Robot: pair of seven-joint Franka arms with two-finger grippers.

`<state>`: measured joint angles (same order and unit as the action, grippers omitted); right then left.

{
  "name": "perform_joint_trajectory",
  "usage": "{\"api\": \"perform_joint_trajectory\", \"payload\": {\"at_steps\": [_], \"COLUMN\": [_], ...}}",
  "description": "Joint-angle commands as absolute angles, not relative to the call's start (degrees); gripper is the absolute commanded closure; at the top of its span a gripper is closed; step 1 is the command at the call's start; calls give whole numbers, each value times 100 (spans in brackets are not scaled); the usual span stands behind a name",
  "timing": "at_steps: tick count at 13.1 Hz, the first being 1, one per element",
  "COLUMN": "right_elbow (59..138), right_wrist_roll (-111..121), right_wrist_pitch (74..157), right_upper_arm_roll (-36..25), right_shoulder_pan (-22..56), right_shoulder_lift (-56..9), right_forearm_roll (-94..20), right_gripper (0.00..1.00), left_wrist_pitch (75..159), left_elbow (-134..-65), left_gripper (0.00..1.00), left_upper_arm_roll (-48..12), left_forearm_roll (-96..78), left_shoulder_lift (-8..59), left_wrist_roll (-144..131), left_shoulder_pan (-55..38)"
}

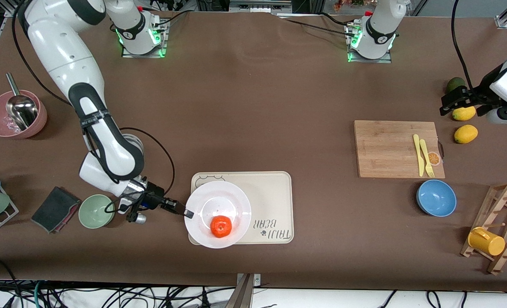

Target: Place orange and plate with both arms

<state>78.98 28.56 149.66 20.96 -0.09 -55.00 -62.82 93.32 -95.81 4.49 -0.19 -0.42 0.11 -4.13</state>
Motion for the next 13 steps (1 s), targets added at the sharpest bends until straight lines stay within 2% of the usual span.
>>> {"api": "perform_joint_trajectory", "payload": {"at_steps": [1,6,7,8,9,11,13], "right_elbow": [7655,8103,8191,8278,8453,8875,9244], "right_wrist_roll": [2864,3208,3208,3208,3217,3191,3173], "right_wrist_pitch": [14968,15082,15082,15073,15056,14829,13909], "right_upper_arm_roll": [2180,2180,2180,2180,2180,2023,1523], "right_shoulder_pan": [17,44,44,44,35,18,9], "right_shoulder_lift": [-5739,-5722,-5678,-5634,-5495,-4986,-4406], "right_forearm_roll": [-6126,-6179,-6179,-6187,-6187,-6153,-6004], "right_gripper": [100,100,96,43,0,0,0], "left_wrist_pitch": [9185,9185,9185,9185,9185,9185,9185], "left_elbow": [-9396,-9396,-9396,-9396,-9396,-9396,-9396], "left_gripper": [0,0,0,0,0,0,0], "left_upper_arm_roll": [448,448,448,448,448,448,448], "left_forearm_roll": [88,88,88,88,88,88,88], "left_shoulder_lift": [35,35,35,35,35,44,62], "left_wrist_roll": [-35,-35,-35,-35,-26,-35,-26], "left_shoulder_pan": [-448,-448,-448,-448,-448,-457,-457]}}
